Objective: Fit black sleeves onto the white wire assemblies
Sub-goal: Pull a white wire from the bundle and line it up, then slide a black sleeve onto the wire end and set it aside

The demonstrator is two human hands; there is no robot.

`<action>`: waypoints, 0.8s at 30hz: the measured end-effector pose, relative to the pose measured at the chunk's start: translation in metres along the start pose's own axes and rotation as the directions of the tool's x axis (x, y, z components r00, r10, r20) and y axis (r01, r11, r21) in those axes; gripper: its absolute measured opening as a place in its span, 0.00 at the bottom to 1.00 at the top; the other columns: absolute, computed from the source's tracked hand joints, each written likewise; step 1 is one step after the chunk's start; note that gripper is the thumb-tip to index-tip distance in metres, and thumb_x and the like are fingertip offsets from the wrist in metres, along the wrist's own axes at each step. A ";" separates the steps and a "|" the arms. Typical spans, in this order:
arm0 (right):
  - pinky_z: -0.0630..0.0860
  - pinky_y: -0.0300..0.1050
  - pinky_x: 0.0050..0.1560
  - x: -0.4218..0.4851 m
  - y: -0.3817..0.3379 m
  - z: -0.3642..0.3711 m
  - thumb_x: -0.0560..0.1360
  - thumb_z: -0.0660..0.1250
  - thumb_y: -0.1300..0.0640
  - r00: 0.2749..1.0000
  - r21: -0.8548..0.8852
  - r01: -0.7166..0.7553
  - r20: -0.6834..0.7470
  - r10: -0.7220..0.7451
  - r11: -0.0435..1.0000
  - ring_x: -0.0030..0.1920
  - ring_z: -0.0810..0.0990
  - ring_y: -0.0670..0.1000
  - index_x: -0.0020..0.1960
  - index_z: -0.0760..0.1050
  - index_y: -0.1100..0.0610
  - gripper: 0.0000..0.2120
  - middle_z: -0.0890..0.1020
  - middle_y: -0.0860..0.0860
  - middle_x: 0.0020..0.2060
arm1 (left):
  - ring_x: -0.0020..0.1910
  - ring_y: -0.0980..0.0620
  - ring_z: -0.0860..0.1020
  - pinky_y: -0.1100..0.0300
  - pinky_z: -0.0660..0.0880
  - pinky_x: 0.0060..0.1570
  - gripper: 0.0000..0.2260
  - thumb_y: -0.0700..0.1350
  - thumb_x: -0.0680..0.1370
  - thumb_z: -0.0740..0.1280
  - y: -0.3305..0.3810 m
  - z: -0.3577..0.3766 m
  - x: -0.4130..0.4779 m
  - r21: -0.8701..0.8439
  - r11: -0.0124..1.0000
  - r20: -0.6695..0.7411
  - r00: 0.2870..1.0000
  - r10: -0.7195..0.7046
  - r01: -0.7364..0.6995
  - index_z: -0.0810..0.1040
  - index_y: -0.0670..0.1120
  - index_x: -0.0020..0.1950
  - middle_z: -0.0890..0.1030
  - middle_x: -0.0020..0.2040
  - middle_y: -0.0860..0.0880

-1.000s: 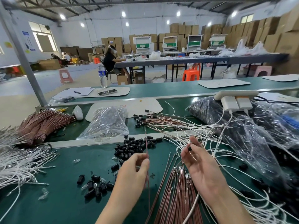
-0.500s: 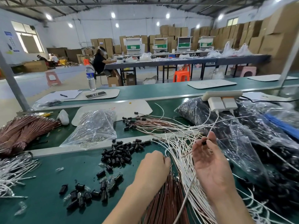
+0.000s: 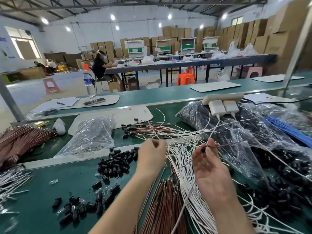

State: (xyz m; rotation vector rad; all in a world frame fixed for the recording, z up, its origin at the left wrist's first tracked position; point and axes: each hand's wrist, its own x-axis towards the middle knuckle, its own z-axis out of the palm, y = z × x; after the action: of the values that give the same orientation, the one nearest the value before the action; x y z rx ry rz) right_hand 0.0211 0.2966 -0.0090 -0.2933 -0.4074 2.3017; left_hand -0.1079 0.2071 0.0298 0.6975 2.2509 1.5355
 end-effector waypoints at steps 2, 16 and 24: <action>0.83 0.42 0.46 -0.002 0.001 0.000 0.75 0.68 0.64 1.000 -0.001 -0.014 0.001 0.014 1.000 0.43 0.84 0.50 0.57 0.85 0.57 0.13 0.84 0.55 0.45 | 0.31 0.53 0.75 0.60 0.75 0.33 0.11 0.46 0.83 0.62 0.014 -0.030 -0.002 -0.095 0.991 -0.141 0.987 0.080 -0.094 0.77 0.39 0.47 0.79 0.37 0.46; 0.83 0.45 0.50 -0.010 0.020 0.013 0.74 0.67 0.65 0.992 -0.162 -0.087 0.077 0.101 0.983 0.46 0.85 0.53 0.54 0.85 0.58 0.12 0.84 0.55 0.47 | 0.33 0.45 0.77 0.48 0.76 0.39 0.19 0.57 0.82 0.63 -0.080 -0.193 -0.044 0.303 0.939 -0.465 0.885 -0.003 0.163 0.74 0.42 0.42 0.80 0.36 0.44; 0.83 0.42 0.48 -0.012 0.029 0.012 0.77 0.67 0.65 0.990 -0.240 -0.101 0.073 0.121 0.965 0.46 0.84 0.54 0.58 0.81 0.62 0.11 0.83 0.58 0.47 | 0.57 0.68 0.67 0.74 0.61 0.58 0.14 0.54 0.82 0.61 -0.092 -0.102 -0.083 0.692 0.625 0.089 0.902 0.423 -0.362 0.72 0.56 0.67 0.71 0.59 0.65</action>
State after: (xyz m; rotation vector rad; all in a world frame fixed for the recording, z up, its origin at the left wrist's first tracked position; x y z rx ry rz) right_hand 0.0058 0.2665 -0.0078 -0.3407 -0.7293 2.3832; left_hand -0.1115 0.0540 -0.0187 1.4430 2.8963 0.7870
